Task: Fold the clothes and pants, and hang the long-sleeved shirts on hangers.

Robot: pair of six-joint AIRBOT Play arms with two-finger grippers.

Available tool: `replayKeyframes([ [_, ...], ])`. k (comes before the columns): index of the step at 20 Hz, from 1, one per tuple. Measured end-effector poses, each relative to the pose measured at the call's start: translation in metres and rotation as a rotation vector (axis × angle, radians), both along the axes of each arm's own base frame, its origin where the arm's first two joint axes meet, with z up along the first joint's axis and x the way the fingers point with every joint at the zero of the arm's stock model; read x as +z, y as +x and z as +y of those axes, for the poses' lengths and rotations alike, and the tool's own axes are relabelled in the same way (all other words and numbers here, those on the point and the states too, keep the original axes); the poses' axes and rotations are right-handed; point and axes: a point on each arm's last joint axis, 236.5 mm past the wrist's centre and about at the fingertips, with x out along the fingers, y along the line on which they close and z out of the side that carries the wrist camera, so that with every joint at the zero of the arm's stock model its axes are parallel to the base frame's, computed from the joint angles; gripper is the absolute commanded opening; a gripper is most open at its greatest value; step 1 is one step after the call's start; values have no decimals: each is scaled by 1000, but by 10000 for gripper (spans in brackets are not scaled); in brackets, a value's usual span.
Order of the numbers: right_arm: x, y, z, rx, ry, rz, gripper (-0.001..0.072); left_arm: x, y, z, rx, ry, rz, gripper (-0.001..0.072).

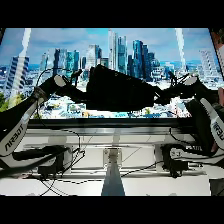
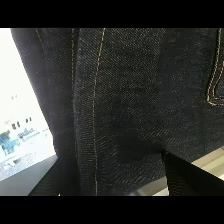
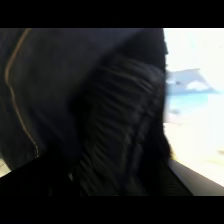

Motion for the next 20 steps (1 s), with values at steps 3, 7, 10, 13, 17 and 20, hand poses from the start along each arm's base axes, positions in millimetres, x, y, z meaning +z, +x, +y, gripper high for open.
replayKeyframes([
  [3, 1, 17, 23, 1, 98, -60, 119, 0, 1, 0, 3, -1, -5, 697],
  [7, 32, 55, 26, 1, 123, -213, 29, 8, 21, 5, 24, 3, -61, 698],
  [10, 83, 83, 9, 33, 48, -384, 28, 37, 50, 15, 54, -2, -159, 698],
  [13, 151, 100, -36, -7, -116, -542, 28, 86, 84, 39, 82, 23, -313, 697],
  [17, 249, 86, -134, -266, -375, -661, 28, 171, 107, 63, 129, 33, -539, 697],
  [20, 317, 43, -212, -550, -543, -704, 28, 225, 106, 72, 151, 31, -680, 697],
])
